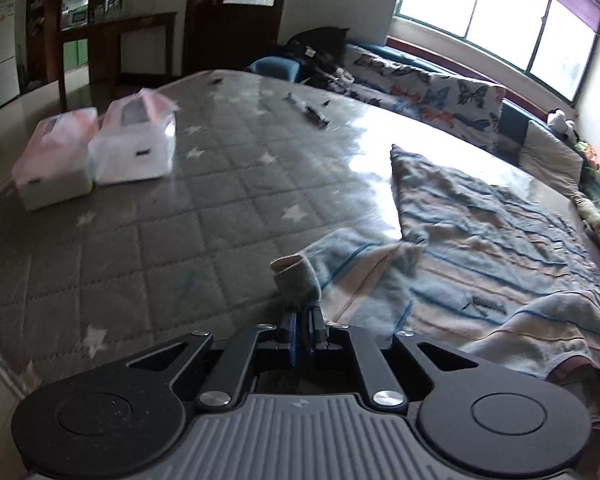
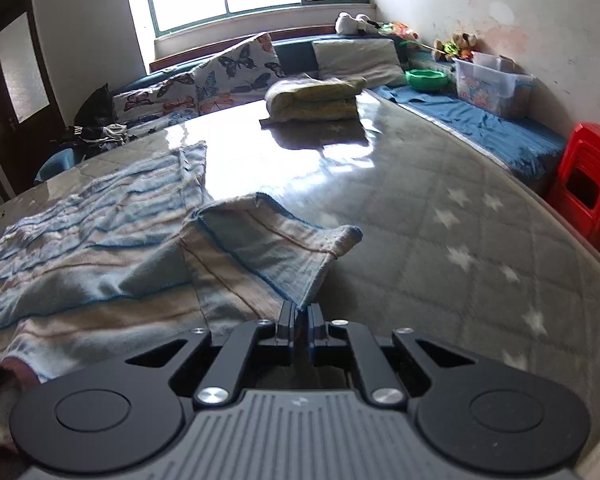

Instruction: Fold clothes

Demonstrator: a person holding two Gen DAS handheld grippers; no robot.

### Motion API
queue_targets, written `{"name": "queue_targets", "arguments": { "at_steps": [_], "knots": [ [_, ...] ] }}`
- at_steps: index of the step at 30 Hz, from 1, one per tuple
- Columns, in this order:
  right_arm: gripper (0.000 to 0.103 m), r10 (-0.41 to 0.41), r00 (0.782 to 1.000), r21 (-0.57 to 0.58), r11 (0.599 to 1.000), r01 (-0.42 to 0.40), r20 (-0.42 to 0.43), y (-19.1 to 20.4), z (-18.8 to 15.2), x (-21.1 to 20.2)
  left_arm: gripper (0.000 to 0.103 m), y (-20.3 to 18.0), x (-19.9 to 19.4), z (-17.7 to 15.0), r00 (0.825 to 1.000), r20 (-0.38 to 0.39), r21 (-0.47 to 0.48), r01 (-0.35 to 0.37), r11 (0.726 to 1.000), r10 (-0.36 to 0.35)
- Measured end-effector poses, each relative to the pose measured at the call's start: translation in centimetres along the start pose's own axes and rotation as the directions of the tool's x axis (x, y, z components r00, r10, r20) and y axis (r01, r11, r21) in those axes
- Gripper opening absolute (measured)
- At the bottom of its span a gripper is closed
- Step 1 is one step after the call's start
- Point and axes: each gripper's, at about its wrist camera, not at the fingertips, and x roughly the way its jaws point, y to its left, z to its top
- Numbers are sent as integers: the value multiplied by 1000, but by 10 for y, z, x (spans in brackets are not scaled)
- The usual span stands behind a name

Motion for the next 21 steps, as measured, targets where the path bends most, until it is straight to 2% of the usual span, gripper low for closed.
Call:
{"name": "queue_targets", "arguments": {
  "at_steps": [8, 12, 15, 18, 21],
  "knots": [
    [7, -25, 999, 3, 1000, 25, -40, -21, -20, -32, 7, 26, -1, -11, 998, -38, -46, -53, 998, 51],
    [11, -47, 999, -12, 999, 47, -20, -26, -14, -38, 8, 17, -4, -6, 999, -35, -10, -5, 1000, 5],
    [19, -36, 999, 0, 999, 36, -5, -29, 2, -27, 12, 0, -5, -3, 998, -35, 31, 54, 998, -53],
    [30, -34, 999, -10, 999, 34, -3, -27, 13, -11, 17, -20, -4, -2, 992, -48, 68, 122, 990, -119],
    [32, -48, 999, -1, 999, 48, -17, -27, 20, 9, 23, -44, -1, -6, 981, -73, 110, 189, 976, -181]
  ]
}}
